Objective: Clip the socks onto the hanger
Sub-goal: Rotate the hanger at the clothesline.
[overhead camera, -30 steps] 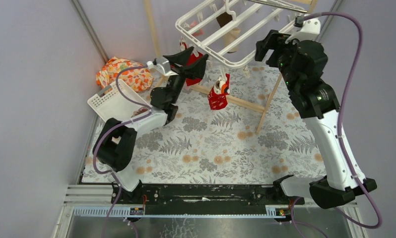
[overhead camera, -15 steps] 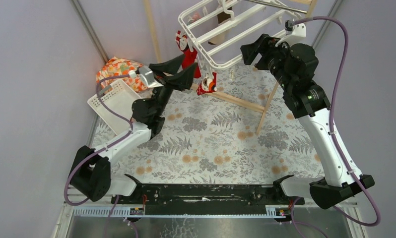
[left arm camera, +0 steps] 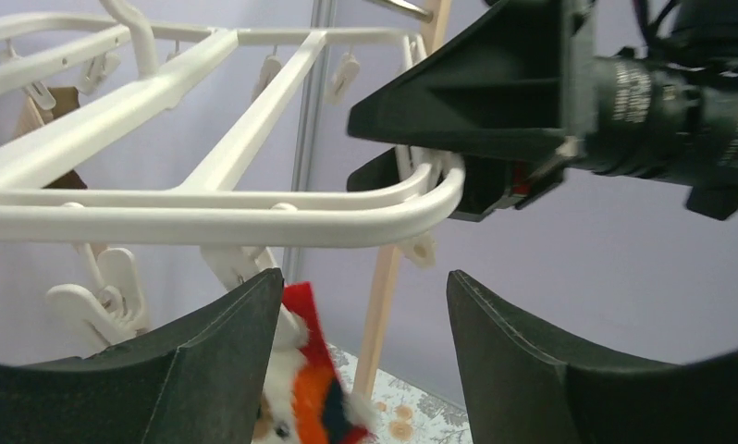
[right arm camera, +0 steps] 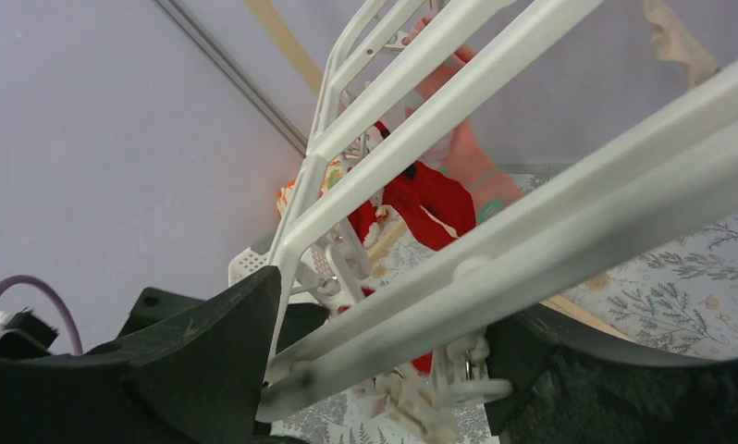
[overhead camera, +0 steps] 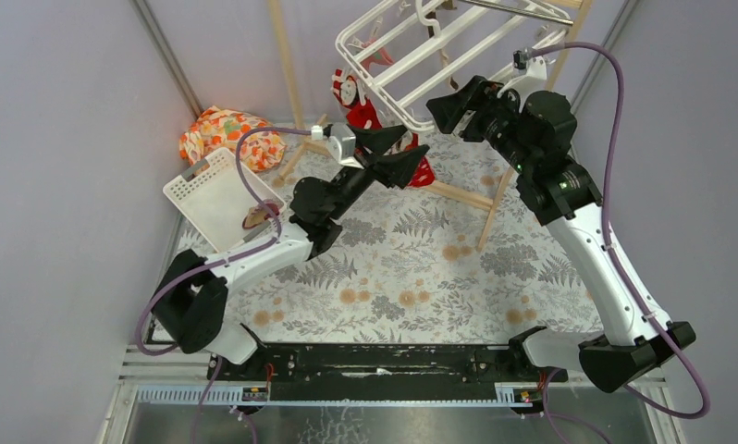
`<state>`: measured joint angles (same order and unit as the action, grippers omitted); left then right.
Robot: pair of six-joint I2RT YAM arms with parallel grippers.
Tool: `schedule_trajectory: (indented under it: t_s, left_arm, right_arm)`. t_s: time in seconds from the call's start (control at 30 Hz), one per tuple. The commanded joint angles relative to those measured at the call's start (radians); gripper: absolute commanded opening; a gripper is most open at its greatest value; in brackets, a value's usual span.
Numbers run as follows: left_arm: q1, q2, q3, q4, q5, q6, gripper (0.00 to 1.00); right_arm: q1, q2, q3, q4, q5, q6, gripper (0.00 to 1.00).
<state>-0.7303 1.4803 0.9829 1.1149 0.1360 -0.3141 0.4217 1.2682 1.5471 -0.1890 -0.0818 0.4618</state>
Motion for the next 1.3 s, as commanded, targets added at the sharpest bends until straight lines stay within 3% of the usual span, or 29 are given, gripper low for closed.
schedule_trajectory:
  t_s: [0.0,0.1,0.33,0.47,0.53,0.7,0.77,0.9,1.13,1.27]
  left_arm:
    - [-0.002,0.023,0.076,-0.016,0.026,0.006,0.73]
    - [-0.013,-0.028,0.049,-0.053,0.08,-0.018,0.73]
    - [-0.027,-0.075,0.008,-0.017,0.041,-0.015,0.74]
    - [-0.023,-0.114,-0.002,-0.036,0.057,-0.208,0.75]
    - [-0.025,-0.157,-0.044,-0.023,-0.01,-0.317,0.76]
    - [-0.032,-0.186,-0.165,0.186,-0.159,-0.644,0.74]
    - [-0.039,-0.181,-0.164,0.161,-0.218,-0.746,0.72]
    - [-0.097,-0.187,-0.109,0.041,-0.278,-0.775,0.7]
    - [-0.124,-0.123,-0.033,0.029,-0.311,-0.983,0.69]
    - [-0.124,-0.098,0.008,-0.077,-0.337,-0.987,0.68]
  right_arm:
    - [0.02,-0.057,-0.006,0.056,-0.011,0.012,0.79]
    - [0.02,-0.059,-0.006,0.051,0.0,0.0,0.79]
    - [0.024,-0.05,-0.018,0.085,-0.048,0.029,0.79]
    - [0.026,-0.066,-0.027,0.079,-0.019,0.012,0.8]
    - [0.026,-0.074,-0.027,0.077,-0.012,0.004,0.8]
    - [0.026,-0.078,-0.036,0.087,-0.021,0.014,0.8]
    - [0.026,-0.079,-0.042,0.098,-0.025,0.021,0.8]
    - [0.026,-0.085,-0.046,0.107,-0.033,0.033,0.8]
    - [0.026,-0.104,-0.068,0.126,-0.033,0.042,0.8]
    - [0.027,-0.124,-0.066,0.124,-0.035,0.04,0.8]
